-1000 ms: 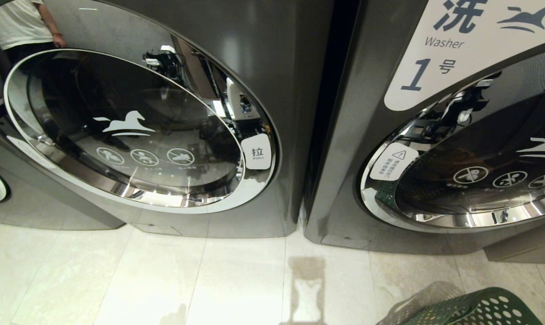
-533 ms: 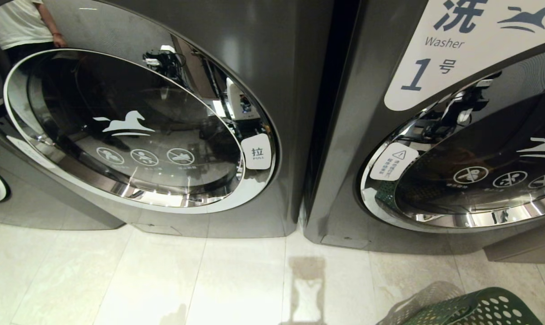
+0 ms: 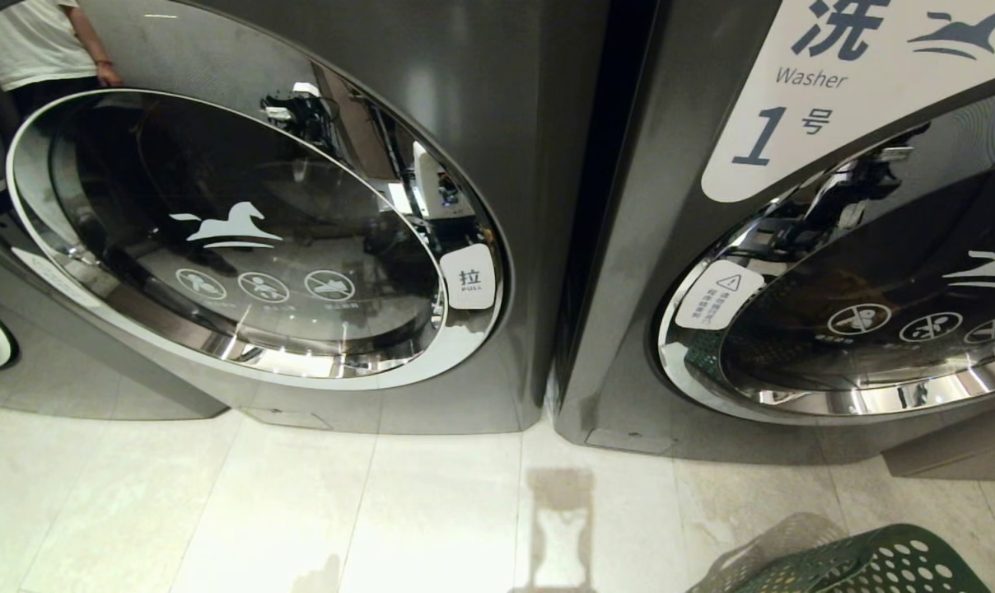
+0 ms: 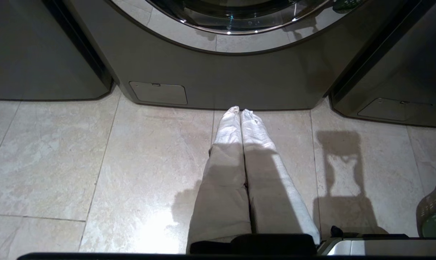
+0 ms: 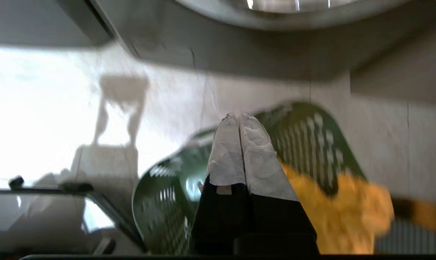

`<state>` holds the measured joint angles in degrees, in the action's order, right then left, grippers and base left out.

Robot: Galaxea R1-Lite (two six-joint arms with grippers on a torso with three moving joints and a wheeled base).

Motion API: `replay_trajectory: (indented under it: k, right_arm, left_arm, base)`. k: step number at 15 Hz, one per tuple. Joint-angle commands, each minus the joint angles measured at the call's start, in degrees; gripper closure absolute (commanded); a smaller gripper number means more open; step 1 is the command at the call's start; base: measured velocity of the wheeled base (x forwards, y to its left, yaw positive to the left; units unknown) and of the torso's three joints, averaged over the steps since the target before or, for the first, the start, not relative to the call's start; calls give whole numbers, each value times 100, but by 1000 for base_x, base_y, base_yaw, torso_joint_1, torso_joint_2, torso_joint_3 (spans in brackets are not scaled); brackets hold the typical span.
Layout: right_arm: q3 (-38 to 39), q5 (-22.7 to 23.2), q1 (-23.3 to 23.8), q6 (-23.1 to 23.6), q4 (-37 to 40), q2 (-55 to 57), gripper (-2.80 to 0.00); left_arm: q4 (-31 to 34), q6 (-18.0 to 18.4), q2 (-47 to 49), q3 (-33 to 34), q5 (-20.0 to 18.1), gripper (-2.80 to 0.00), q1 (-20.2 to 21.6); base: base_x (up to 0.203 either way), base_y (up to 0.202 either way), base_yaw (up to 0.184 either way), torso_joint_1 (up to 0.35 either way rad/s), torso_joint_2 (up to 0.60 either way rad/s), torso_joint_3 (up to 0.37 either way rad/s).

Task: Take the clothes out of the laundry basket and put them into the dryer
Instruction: Take the clothes out of the basket

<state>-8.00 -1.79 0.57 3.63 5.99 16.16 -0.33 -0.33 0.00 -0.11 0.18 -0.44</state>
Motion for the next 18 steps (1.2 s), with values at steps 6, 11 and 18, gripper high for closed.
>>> replay_trajectory:
  k: [6,11,18]
  right_arm:
    - [-687,-1252,254,-768,-263,4860,0]
    - [-1384,-1508,2150,-847,-670,7192,0]
    - [-2113,-1054,3120,-147,-735,9482,0]
  left_arm:
    - [-2,-2,9,-1,4,0,0]
    - [-2,-2,9,0,8,0,0]
    - [-2,-2,9,-7,8,0,0]
  base:
    - [0,0,0,0,0,0]
    - [0,0,0,0,0,0]
    - [0,0,0,0,0,0]
